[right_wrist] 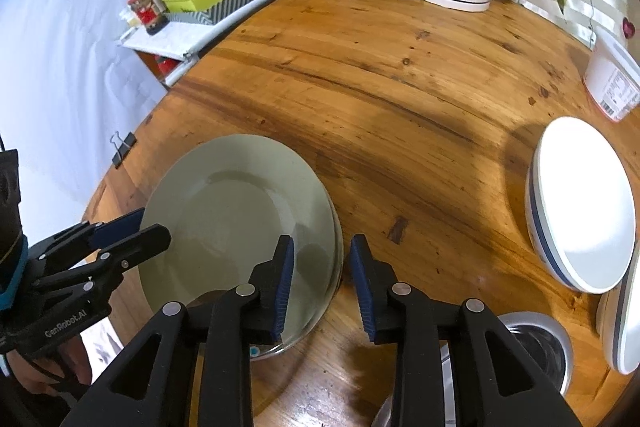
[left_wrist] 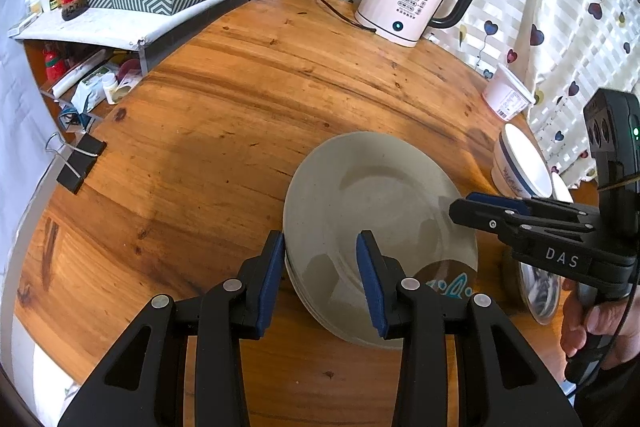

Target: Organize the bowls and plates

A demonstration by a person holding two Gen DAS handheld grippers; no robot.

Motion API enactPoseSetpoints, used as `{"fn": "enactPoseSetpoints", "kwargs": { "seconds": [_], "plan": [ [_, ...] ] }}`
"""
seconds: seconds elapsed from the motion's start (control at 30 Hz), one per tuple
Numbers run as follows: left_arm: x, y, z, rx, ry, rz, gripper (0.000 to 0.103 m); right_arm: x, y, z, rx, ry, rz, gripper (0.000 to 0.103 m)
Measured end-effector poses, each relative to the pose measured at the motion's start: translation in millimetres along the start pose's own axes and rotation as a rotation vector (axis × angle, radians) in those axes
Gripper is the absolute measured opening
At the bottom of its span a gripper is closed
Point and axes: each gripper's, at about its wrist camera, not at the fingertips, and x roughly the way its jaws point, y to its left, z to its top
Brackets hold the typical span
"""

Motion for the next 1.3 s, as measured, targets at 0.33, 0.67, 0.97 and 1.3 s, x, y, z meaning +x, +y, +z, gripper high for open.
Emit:
{"fn": "enactPoseSetpoints", "kwargs": {
  "seconds": [0.33, 0.67, 0.97, 1.3],
  "plan": [
    [-2, -5, -2, 0.020, -0.008, 0.007, 0.039, 0, -2, -8, 0.021, -0.002, 0.027, 0.028],
    [-4, -5, -4, 0.019, -0.011, 0.003, 0.039, -4, 1, -11, 0.017, -0.021, 0.026, 0.026],
    [-1, -3, -4, 0.014, -0.004, 0.009, 0.039, -6, 6, -13, -0.006, -0.043, -0.013, 0.017],
    [1, -3, -4, 0.013, -0.001, 0.011, 0.039, -5, 6, -13, -0.006, -0.045, -0.015, 0.016]
  ]
}}
